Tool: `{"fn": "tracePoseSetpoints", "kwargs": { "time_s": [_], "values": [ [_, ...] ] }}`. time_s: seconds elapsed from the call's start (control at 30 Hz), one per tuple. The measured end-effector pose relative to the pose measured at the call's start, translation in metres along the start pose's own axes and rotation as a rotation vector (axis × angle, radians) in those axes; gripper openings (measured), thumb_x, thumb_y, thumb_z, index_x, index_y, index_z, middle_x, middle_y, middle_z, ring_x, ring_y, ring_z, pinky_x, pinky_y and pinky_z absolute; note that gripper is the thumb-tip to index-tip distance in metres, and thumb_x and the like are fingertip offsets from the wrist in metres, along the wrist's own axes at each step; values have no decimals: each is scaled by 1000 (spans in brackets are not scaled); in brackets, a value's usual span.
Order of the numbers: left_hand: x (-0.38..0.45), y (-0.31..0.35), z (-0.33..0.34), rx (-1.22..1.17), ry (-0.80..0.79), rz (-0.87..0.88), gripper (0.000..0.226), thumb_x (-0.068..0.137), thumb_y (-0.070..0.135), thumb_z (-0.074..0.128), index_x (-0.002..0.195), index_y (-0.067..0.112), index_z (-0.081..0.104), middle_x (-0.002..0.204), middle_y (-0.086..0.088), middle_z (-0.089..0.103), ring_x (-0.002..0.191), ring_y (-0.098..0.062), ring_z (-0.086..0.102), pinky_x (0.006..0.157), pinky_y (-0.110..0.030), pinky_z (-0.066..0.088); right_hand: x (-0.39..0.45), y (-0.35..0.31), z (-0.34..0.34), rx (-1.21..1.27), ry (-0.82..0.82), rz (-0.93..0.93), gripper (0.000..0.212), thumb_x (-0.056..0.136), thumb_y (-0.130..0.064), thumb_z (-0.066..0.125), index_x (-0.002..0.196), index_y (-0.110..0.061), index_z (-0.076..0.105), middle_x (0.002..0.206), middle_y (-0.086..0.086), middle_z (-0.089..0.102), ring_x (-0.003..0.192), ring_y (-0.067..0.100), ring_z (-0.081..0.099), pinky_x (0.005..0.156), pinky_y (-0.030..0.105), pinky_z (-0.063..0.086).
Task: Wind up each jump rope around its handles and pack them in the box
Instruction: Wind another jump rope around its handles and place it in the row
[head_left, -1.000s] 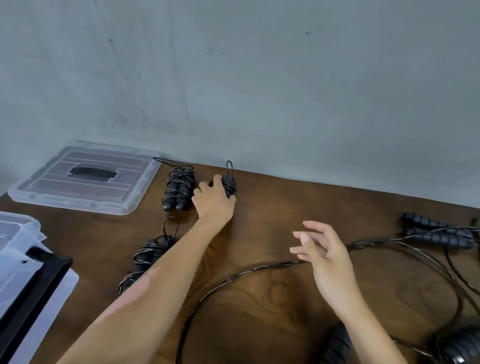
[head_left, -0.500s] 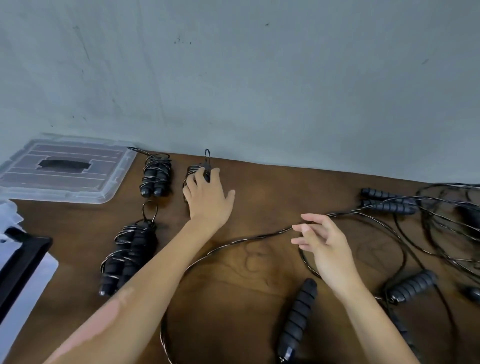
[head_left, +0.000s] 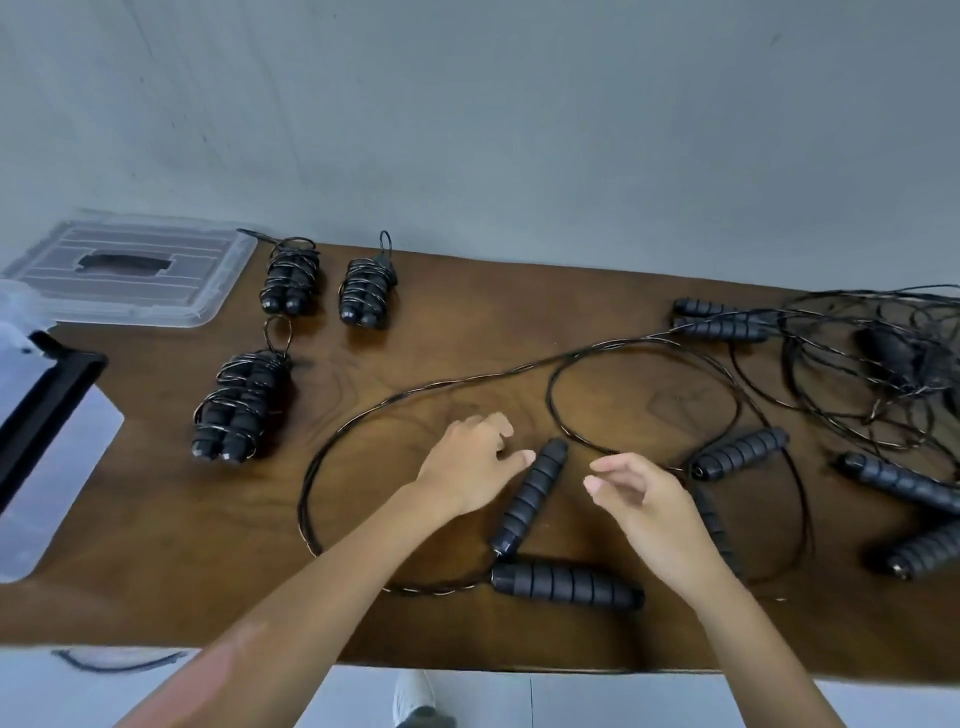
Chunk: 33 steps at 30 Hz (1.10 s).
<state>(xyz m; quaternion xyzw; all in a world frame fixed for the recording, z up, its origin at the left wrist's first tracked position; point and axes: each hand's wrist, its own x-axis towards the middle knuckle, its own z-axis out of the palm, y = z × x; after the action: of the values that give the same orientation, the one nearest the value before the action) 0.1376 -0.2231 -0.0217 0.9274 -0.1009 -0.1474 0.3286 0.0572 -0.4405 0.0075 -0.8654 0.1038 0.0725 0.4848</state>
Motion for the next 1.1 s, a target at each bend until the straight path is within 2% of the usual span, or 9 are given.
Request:
{"fn": "tracePoseSetpoints", "kwargs": {
  "time_s": [0.17,0.27,0.43,0.6,0.73,0.83,0.93,1.0,1.1],
  "values": [
    [-23,11,16,-5,-50,22,53,95,51,70,132,16,60,120,-3,63,106,-19,60,89,-31,49,-29,25,-8,-189,-263,11,44,80,-55,78,119,-42,61,111,-26,68,108,-6,61,88,14,46],
    [-30,16,21,36,-77,22,62,88,51,78,135,15,57,121,-3,63,106,-21,60,88,-34,51,-39,35,-7,-294,-322,4,52,72,-53,85,117,-45,61,119,-28,57,114,-3,51,91,20,45],
    [-33,23,18,31,-101,1,45,94,40,74,127,13,59,119,-8,64,104,-28,62,91,-42,52,-47,44,-3,-404,-241,-85,29,83,-41,78,107,-40,62,112,-24,55,112,2,47,98,31,44],
    [-43,28,10,-145,-242,7,27,103,30,63,122,13,56,114,-14,67,98,-28,65,89,-44,53,-52,35,-9,-214,-172,-158,27,91,-33,74,112,-42,60,116,-18,59,108,1,56,91,17,48],
    [-57,38,7,-599,-362,-90,14,108,32,56,121,29,58,124,-6,64,103,-17,65,76,-27,54,-51,18,-24,55,-124,-128,38,90,-29,76,124,-40,60,120,-17,65,108,1,64,88,15,52],
    [-63,46,4,-966,-353,-157,26,104,36,61,130,32,62,141,-6,62,124,-19,63,88,-28,57,-48,1,-31,464,-93,-49,44,90,-12,74,128,-29,61,121,3,70,112,12,69,96,29,56],
    [-64,52,0,-1152,-394,-102,47,97,35,67,143,31,59,142,-1,63,129,-21,63,98,-37,57,-42,-13,-29,804,-109,-20,50,90,-2,67,136,-17,57,126,15,67,117,26,68,101,43,55],
    [-62,56,-8,-1195,-412,-78,45,99,29,67,143,36,59,136,1,67,126,-21,65,98,-40,58,-36,-19,-27,897,-97,-22,51,91,0,63,139,-13,55,129,15,66,118,28,67,102,47,54],
    [-54,58,-19,-1209,-438,-76,44,101,21,68,142,36,59,142,-14,61,124,-34,63,104,-52,55,-25,-27,-27,897,-96,-53,55,86,-7,64,140,-12,54,133,15,64,122,28,65,106,52,50]
  ]
}}
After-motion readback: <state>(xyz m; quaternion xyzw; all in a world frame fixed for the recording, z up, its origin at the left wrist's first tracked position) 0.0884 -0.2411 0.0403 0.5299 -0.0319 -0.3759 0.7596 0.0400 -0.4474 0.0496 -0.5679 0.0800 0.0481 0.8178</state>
